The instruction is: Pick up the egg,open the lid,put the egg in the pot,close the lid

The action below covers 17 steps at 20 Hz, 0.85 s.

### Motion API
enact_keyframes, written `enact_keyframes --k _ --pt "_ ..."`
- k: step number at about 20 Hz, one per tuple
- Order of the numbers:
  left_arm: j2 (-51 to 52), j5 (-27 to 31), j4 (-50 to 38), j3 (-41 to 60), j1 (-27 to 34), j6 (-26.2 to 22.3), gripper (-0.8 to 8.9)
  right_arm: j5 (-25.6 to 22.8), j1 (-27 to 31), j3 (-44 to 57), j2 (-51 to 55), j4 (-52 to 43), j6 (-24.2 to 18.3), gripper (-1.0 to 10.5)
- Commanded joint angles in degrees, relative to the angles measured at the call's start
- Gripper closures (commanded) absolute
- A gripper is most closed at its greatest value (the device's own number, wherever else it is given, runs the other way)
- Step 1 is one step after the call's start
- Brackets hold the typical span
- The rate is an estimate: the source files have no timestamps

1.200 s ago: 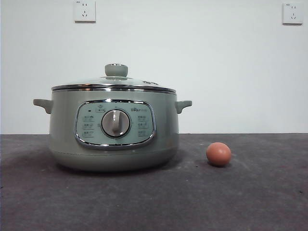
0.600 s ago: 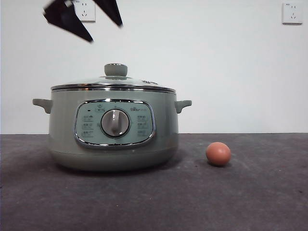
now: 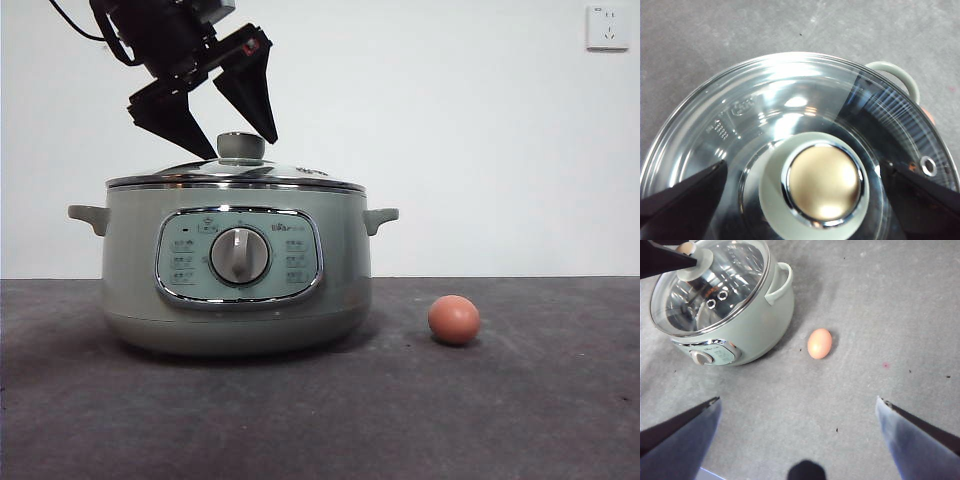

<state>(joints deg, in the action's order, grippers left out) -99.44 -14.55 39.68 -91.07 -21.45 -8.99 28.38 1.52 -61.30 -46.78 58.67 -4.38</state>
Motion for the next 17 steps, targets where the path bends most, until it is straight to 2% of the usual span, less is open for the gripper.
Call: enact_keyframes --k 1,3,7,9,13,14,15,17 --pt "-0.87 -0.17 -0.17 -0.11 -0.42 -0.42 3.34 0.17 -0.04 -0.2 -0.37 -0.2 -0.13 3.2" --pt "-0.87 -0.24 -0.17 -0.11 -0.85 -0.44 4.77 0.17 -0.04 -0.2 -0.68 -0.2 -0.13 3.2" --pt "-0.87 -0.44 0.22 -0.11 -1.03 0.02 6.38 0.17 -0.04 -0.2 -1.07 -0.33 -0.15 3.2" --pt "-0.87 -0.44 1.11 -0.11 -1.14 0.24 6.91 0.15 -0.04 -0.2 -1.07 -0.31 -0.15 3.2" --pt "-0.85 -0.44 3.13 -0.11 -1.14 1.09 6.99 0.15 -0.04 -0.2 -1.07 -0.35 -0.15 3.2" --pt "-0.85 -0.44 3.43 -0.11 -1.14 1.16 7.33 0.17 -0.04 -0.2 -1.07 -0.35 -0.15 3.2" --pt "-0.83 -0.44 3.56 -0.11 -1.14 1.27 8.33 0.17 -0.04 -0.2 -1.07 -0.35 -0.15 3.2" --pt "-0.72 -0.59 3.54 -0.22 -1.14 1.29 8.21 0.15 -0.04 -0.2 -1.07 -0.35 -0.15 3.2"
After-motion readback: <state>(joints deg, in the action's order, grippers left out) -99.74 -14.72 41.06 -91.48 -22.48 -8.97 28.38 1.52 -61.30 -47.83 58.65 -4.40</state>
